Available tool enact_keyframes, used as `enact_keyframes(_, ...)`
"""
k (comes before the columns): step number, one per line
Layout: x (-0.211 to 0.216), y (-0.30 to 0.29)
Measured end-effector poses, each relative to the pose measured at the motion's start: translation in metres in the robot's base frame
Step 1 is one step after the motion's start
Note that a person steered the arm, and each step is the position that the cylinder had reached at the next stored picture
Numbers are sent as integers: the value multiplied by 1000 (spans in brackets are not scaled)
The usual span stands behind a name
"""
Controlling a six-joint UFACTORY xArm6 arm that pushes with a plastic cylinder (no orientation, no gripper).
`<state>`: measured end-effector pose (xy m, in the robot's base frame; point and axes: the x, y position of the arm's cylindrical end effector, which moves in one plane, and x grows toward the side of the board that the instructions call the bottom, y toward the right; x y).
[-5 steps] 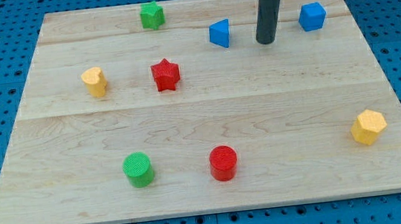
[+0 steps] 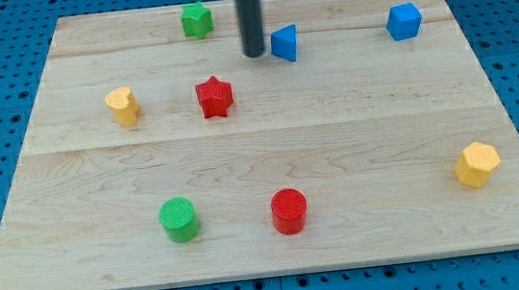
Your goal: Push the blue triangle towards the top right
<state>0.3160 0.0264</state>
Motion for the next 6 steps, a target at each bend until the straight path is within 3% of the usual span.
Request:
enact_keyframes(1, -14, 31)
enact_keyframes(2, -73, 47)
enact_keyframes(3, -100, 69)
enact_keyframes(4, -87, 49)
enact_keyframes(5, -120, 43)
enact_keyframes(6, -123, 39)
